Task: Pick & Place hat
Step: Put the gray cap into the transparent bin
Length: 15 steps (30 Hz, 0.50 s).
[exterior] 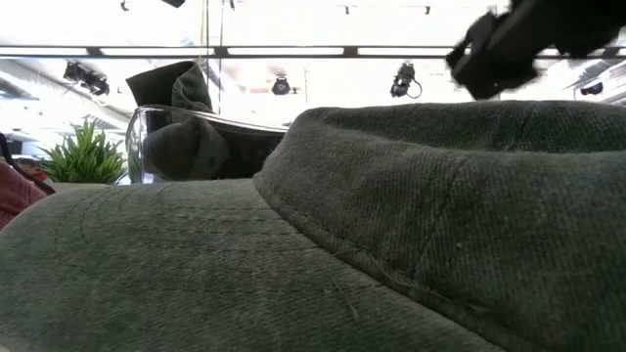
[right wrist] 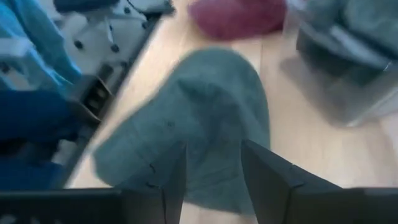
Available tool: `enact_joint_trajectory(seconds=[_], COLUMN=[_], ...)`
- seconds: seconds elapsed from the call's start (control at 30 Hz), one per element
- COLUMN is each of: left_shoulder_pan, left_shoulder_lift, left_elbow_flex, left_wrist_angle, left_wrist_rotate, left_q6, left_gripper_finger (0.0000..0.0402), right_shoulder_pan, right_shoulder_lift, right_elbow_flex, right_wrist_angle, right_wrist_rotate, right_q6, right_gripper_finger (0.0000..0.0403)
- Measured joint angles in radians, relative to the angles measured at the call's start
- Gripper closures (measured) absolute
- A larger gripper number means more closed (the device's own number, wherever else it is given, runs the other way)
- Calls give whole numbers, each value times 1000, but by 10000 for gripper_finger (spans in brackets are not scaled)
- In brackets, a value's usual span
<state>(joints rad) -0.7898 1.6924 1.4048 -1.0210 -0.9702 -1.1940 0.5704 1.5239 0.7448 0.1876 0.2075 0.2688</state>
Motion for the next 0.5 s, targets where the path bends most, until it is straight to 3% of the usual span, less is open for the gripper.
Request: enact_joint_trajectory(seconds=[0.23, 0.5], left_shoulder_pan=[2, 2], left_shoulder_lift=[0, 0], left_elbow_flex=[3, 3], left_wrist_angle=[0, -1], left_wrist_rotate=[1, 1], left_q6=[28, 29], left_gripper_finger=[246, 246], right_shoulder_pan=[-61, -113], right_shoulder_lift=[185, 233], right_elbow_flex=[35, 45], right_wrist_angle=[12, -41], right_wrist_rotate=[-7, -32], right_q6=[1, -15], right_gripper_finger=[247, 248])
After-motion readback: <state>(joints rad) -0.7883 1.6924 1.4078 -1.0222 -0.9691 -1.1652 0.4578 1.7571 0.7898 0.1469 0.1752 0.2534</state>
